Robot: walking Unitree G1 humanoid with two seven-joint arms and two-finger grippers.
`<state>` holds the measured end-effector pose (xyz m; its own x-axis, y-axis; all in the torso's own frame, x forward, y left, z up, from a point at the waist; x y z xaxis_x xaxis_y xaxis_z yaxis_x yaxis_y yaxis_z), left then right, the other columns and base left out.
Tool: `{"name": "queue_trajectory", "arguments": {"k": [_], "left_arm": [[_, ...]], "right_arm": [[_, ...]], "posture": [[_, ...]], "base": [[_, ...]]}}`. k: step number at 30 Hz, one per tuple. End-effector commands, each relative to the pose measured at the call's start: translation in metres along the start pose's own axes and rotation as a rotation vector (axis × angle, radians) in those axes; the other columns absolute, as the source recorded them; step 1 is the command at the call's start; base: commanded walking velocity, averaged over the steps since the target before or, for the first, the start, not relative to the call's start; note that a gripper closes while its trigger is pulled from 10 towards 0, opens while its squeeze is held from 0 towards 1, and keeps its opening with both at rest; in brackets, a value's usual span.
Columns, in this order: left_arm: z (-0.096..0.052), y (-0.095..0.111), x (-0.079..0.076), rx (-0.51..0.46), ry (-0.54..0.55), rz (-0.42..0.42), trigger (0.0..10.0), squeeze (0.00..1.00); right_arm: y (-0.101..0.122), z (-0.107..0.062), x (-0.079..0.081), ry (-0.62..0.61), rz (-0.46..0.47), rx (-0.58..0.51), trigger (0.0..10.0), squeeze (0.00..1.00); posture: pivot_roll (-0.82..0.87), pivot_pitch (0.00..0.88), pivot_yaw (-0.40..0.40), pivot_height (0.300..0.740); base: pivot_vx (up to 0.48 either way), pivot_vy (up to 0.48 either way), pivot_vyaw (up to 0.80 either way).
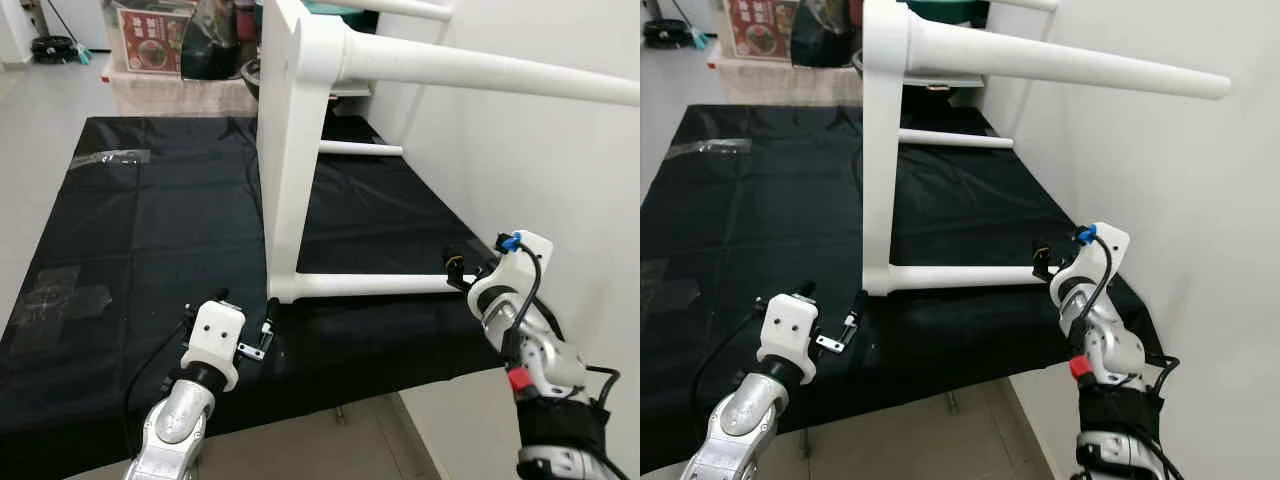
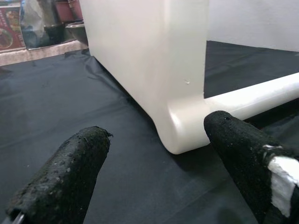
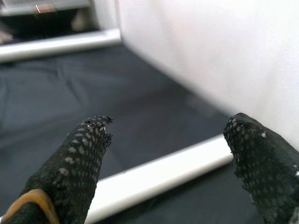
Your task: Building children table
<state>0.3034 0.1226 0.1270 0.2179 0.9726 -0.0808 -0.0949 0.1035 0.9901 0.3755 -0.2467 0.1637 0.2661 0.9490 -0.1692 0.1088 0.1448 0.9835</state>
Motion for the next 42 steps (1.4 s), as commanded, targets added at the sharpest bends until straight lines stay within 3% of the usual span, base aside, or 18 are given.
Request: {"name": "queue_trajectory", "arguments": {"k": [1, 3, 4, 5, 6, 9, 11, 14, 18, 22, 23, 25, 26, 28, 32, 34, 36, 42], "left_arm": [[0.001, -0.003, -0.003, 0.007, -0.009, -0.008, 10.0, 0.0], [0.001, -0.003, -0.002, 0.005, -0.005, -0.004, 10.0, 0.0], [0.001, -0.003, -0.002, 0.005, -0.005, -0.004, 10.0, 0.0], [0.001, -0.003, -0.001, 0.003, 0.0, 0.0, 10.0, 0.0], [0.002, -0.002, 0.003, 0.001, 0.02, 0.013, 10.0, 0.0], [0.002, -0.002, 0.007, -0.002, 0.037, 0.018, 10.0, 0.0], [0.002, -0.002, 0.007, -0.002, 0.037, 0.018, 10.0, 0.0], [0.003, -0.002, 0.008, -0.001, 0.037, 0.021, 10.0, 0.0], [0.004, 0.0, 0.01, -0.007, 0.044, 0.027, 10.0, 0.0], [0.003, 0.002, 0.013, -0.009, 0.053, 0.031, 10.0, 0.0], [0.002, 0.001, 0.015, -0.006, 0.058, 0.033, 10.0, 0.0], [0.002, 0.0, 0.016, -0.001, 0.059, 0.037, 10.0, 0.0], [0.002, 0.0, 0.016, -0.001, 0.059, 0.037, 10.0, 0.0], [0.003, -0.001, 0.014, 0.002, 0.057, 0.042, 10.0, 0.0], [0.006, -0.001, 0.013, 0.003, 0.05, 0.049, 10.0, 0.0], [0.007, 0.0, 0.013, 0.003, 0.049, 0.053, 10.0, 0.0], [0.008, 0.0, 0.015, 0.004, 0.053, 0.06, 10.0, 0.0], [0.006, 0.0, 0.015, 0.01, 0.055, 0.068, 10.0, 0.0]], "right_arm": [[0.02, -0.003, -0.004, -0.04, -0.055, -0.097, 10.0, 1.0], [0.042, -0.007, 0.003, -0.036, -0.119, -0.202, 10.0, 1.0], [0.042, -0.007, 0.003, -0.036, -0.119, -0.202, 10.0, 1.0], [0.055, -0.008, 0.01, -0.031, -0.18, -0.26, 10.0, 0.0], [0.075, -0.012, 0.018, -0.04, -0.275, -0.361, 10.0, 0.0], [0.083, -0.015, 0.025, -0.024, -0.31, -0.404, 10.0, 0.0], [0.083, -0.015, 0.025, -0.024, -0.31, -0.404, 10.0, 0.0], [0.078, -0.015, 0.063, 0.143, -0.266, -0.385, 10.0, 0.0], [0.083, -0.019, 0.079, 0.21, -0.219, -0.406, 10.0, 0.0], [0.088, -0.021, 0.079, 0.201, -0.234, -0.438, 10.0, 0.0], [0.094, -0.024, 0.074, 0.164, -0.295, -0.485, 10.0, 0.0], [0.112, -0.026, 0.039, -0.073, -0.524, -0.6, 10.0, 0.0], [0.112, -0.026, 0.039, -0.073, -0.524, -0.6, 10.0, 0.0], [0.122, -0.03, 0.022, -0.188, -0.624, -0.666, 10.0, 0.0], [0.119, -0.029, 0.029, -0.134, -0.565, -0.657, 10.0, 0.0], [0.115, -0.03, 0.037, -0.087, -0.531, -0.648, 10.0, 0.0], [0.107, -0.033, 0.057, -0.003, -0.476, -0.626, 10.0, 0.0], [0.105, -0.035, 0.069, 0.023, -0.493, -0.626, 10.0, 0.0]], "posture": [[0.05, 0.0, -0.139, 0.74], [0.05, 0.0, -0.139, 0.74], [0.05, 0.0, -0.139, 0.74], [0.06, 0.0, -0.142, 0.74], [0.06, 0.0, -0.144, 0.74], [0.06, 0.0, -0.146, 0.74], [0.06, 0.0, -0.146, 0.74], [0.06, 0.0, -0.14, 0.74], [0.08, 0.0, -0.147, 0.74], [0.08, 0.0, -0.145, 0.74], [0.07, 0.0, -0.144, 0.74], [0.07, 0.0, -0.136, 0.74], [0.07, 0.0, -0.136, 0.74], [0.06, 0.0, -0.126, 0.74], [0.06, 0.0, -0.127, 0.74], [0.06, 0.0, -0.127, 0.74], [0.07, 0.0, -0.132, 0.74], [0.08, 0.0, -0.141, 0.74]], "base": [[0.0, 0.0, 0.0], [0.0, 0.0, 0.0], [0.0, 0.0, 0.0], [0.0, 0.0, 0.0], [0.0, 0.0, 0.0], [0.0, 0.0, 0.0], [0.0, 0.0, 0.0], [0.0, 0.0, 0.0], [0.0, 0.0, 0.0], [0.0, 0.0, 0.0], [0.0, 0.0, 0.0], [0.0, 0.0, 0.0], [0.0, 0.0, 0.0], [0.0, 0.0, 0.0], [0.0, 0.0, 0.0], [0.0, 0.0, 0.0], [0.0, 0.0, 0.0], [0.0, -0.275, 0.13]]}}
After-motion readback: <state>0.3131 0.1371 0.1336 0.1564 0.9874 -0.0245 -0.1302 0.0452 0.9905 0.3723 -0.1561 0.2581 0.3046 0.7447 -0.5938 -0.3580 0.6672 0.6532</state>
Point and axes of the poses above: a point about 5 cm out from each wrist's last joint towards the gripper, its own z axis pointing out of the wrist towards the gripper, its own y axis along the axis of the wrist's last joint, x = y × z, the point moved 5 cm from there along z, pointing out of the wrist towards the gripper, and after that the axes turned 15 degrees about -z, right-handed, at the moved point
